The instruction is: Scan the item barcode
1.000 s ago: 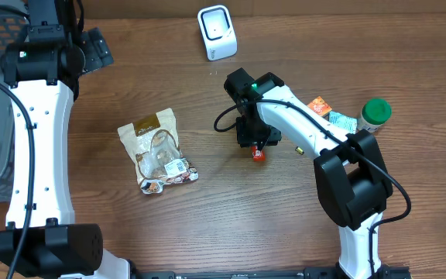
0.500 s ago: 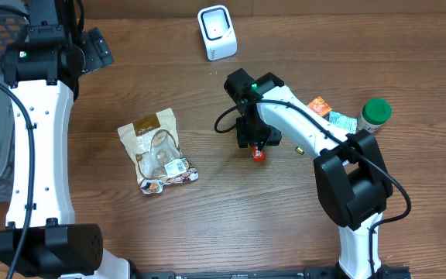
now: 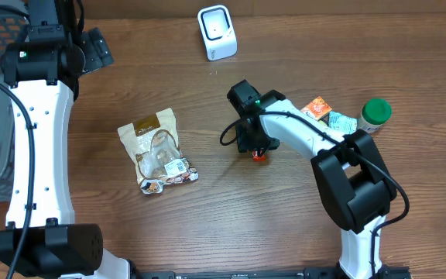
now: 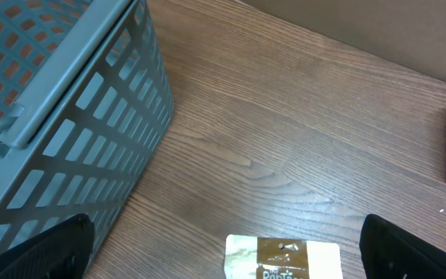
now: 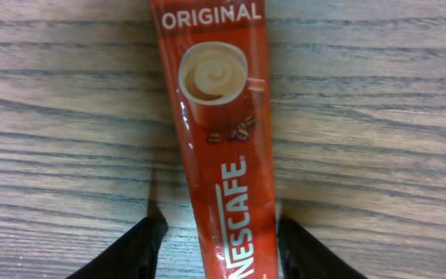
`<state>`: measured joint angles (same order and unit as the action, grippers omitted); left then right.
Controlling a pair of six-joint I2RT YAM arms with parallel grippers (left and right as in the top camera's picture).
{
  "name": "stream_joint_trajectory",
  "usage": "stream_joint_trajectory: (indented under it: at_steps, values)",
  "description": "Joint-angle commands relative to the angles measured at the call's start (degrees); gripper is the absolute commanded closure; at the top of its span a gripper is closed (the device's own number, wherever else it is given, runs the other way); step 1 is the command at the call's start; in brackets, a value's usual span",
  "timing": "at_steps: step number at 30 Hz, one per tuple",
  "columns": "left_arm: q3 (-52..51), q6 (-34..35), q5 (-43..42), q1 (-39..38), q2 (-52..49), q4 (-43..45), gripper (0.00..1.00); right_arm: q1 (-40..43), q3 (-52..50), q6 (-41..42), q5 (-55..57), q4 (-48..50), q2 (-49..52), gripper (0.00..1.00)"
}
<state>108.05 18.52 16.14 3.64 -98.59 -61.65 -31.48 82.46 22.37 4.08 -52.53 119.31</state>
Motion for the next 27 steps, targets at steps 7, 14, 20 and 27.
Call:
stream_joint_trajectory:
  at_steps: [7, 14, 20, 27]
  values:
    - [0.44, 0.81, 0.76, -0.07, -0.55, 0.13, 0.0, 0.76, -2.56, -0.35, 3.41, -2.27, 1.6, 0.66]
    - [0.44, 0.81, 0.76, -0.07, -0.55, 0.15, 0.0, 0.76, -2.56, -0.35, 3.43, -2.62, 1.6, 0.56]
    - [0.44, 0.81, 0.76, -0.07, -0.55, 0.13, 0.0, 0.76, -2.56, -0.35, 3.28, -5.14, 1.6, 0.62]
    - [0.44, 0.81, 0.76, -0.07, -0.55, 0.13, 0.0, 0.72, -2.56, -0.35, 2.73, -4.79, 1.6, 0.63]
